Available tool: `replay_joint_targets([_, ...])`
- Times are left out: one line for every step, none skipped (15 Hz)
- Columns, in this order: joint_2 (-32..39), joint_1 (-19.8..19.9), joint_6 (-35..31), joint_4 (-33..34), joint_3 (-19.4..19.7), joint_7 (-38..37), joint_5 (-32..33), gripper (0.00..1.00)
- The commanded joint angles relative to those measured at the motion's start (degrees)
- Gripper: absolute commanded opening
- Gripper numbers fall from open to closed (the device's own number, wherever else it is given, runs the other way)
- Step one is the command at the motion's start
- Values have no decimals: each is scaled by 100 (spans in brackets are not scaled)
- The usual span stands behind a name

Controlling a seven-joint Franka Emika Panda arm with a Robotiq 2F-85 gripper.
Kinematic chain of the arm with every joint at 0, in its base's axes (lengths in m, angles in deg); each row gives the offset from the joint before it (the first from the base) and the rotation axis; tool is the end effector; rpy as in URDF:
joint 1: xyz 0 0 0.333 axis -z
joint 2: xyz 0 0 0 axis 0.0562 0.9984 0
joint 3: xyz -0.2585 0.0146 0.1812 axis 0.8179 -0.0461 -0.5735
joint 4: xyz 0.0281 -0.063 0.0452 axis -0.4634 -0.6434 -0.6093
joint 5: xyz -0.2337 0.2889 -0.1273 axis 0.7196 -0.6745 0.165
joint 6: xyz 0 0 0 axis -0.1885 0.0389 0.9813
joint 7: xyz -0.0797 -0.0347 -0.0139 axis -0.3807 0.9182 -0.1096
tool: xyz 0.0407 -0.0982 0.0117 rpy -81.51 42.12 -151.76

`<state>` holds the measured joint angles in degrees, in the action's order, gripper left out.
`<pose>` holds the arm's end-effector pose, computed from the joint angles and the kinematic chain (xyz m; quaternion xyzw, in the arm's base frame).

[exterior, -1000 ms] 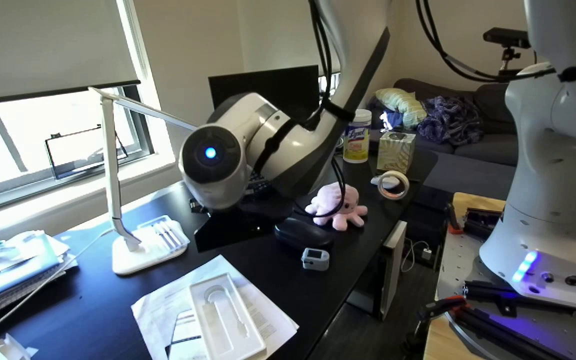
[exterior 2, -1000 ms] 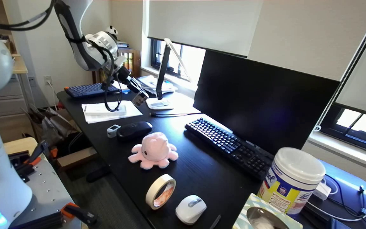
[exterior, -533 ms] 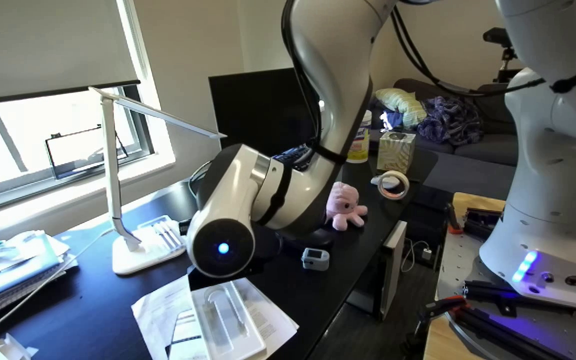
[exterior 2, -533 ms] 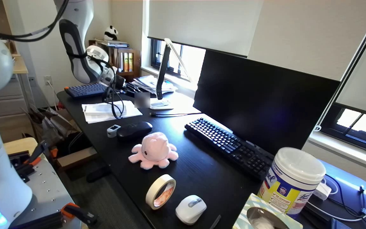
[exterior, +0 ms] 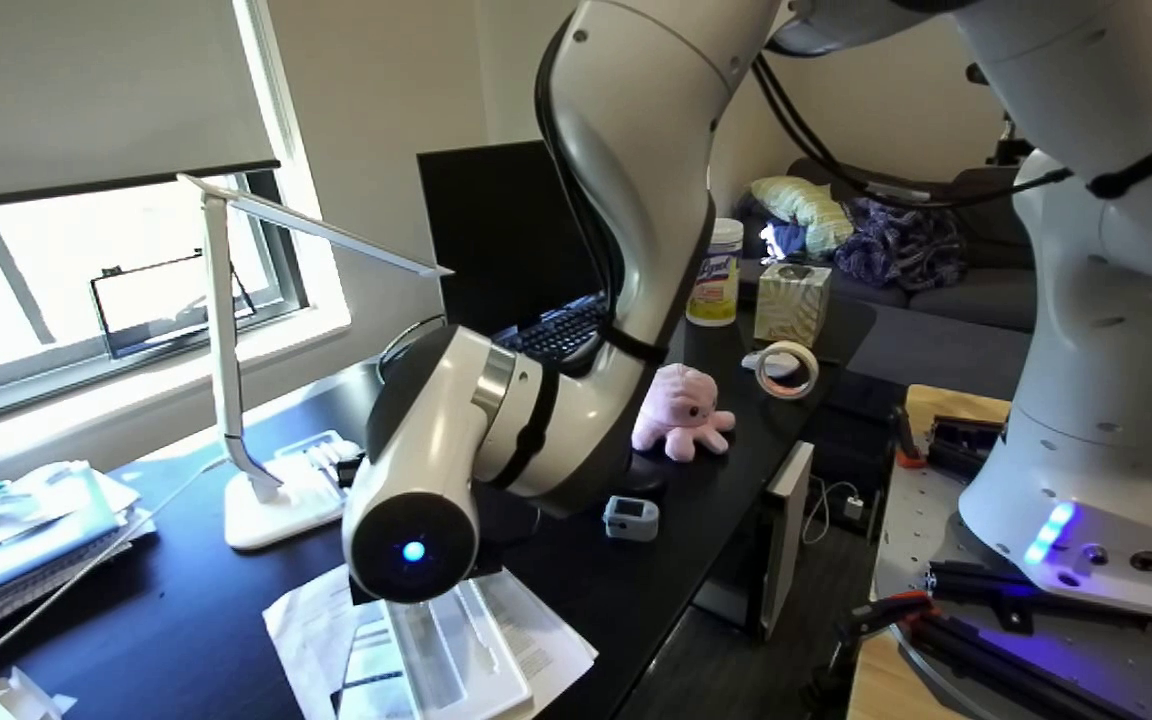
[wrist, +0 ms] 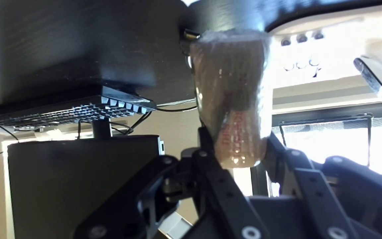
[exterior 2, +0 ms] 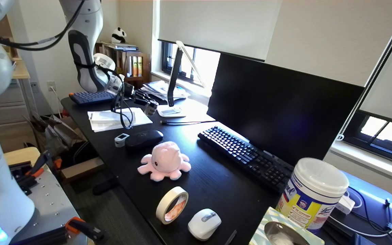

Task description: Move the brown thing to the right and put it upright

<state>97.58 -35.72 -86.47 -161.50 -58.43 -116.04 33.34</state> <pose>0.5098 0.3712 0.1384 0.7749 -0.3111 0.5328 0.1372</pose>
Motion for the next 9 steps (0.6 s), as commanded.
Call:
replay_joint_targets([78,149,245,29,-210,57,115,14])
replay_joint_targets([129,134,304,31,-213,89,149,14])
replay_joint_targets([165,130,323,22,-220,125,183,14])
replay_joint_targets([204,138,327,20,-230,137,201,14])
replay_joint_targets([240,128,359,13,-227,110,225,14])
replay_joint_targets([285,135,355,22,-234,117,239,14])
replay_joint_targets([316,139,364,18,-240,128,276,14])
replay_joint_targets([347,120,428,16,-230,122,321,14])
replay_joint_targets([368,126,461,13,-238,127,348,14])
